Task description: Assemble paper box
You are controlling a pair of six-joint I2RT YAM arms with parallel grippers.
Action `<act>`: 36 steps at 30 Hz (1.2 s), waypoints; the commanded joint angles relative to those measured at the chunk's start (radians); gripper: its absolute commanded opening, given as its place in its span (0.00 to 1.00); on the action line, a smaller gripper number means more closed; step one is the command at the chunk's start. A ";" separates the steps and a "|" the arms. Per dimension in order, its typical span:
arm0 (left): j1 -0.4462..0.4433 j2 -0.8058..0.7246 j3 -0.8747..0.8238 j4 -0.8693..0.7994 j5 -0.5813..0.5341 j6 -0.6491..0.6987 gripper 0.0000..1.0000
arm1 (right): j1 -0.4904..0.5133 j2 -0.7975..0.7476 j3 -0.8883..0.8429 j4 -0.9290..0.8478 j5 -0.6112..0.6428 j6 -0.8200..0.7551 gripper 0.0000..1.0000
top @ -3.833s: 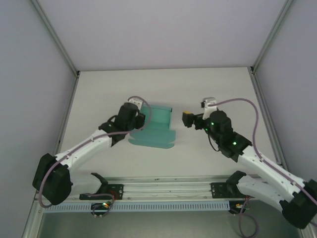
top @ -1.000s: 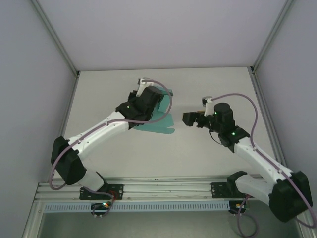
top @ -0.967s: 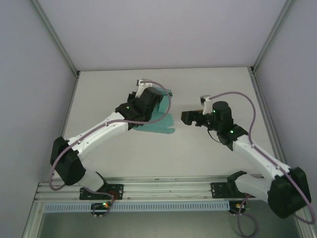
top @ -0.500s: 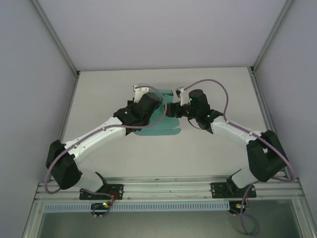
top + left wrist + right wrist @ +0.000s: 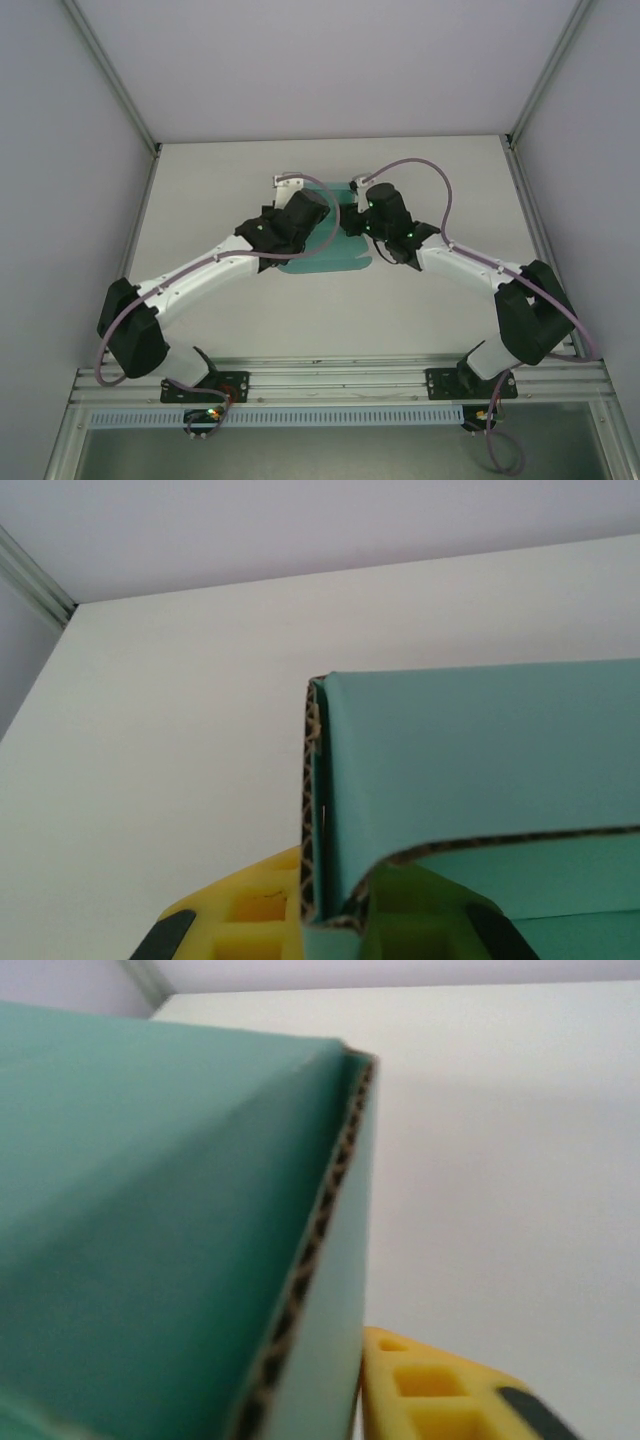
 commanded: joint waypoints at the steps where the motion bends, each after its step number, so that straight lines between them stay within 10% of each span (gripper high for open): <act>1: -0.011 0.004 0.021 -0.019 0.021 -0.091 0.00 | 0.029 -0.009 0.051 -0.078 0.293 0.053 0.07; 7: -0.024 0.036 0.045 -0.030 0.033 -0.151 0.00 | 0.073 0.085 0.187 -0.319 0.686 0.229 0.00; 17: -0.025 0.037 0.042 -0.036 0.018 -0.174 0.00 | 0.076 0.146 0.219 -0.446 0.847 0.245 0.00; 24: -0.019 0.034 0.032 -0.020 0.045 -0.154 0.00 | 0.052 0.059 0.075 -0.055 0.146 -0.216 0.24; 28: -0.013 0.027 0.010 0.012 0.079 -0.140 0.00 | -0.013 -0.019 -0.015 0.078 -0.283 -0.193 0.69; 32: -0.012 0.024 0.001 0.032 0.096 -0.130 0.00 | -0.014 -0.091 -0.116 0.251 -0.398 -0.163 0.99; 36: -0.013 0.016 -0.008 0.038 0.103 -0.119 0.00 | -0.014 -0.168 -0.171 0.267 -0.293 -0.152 1.00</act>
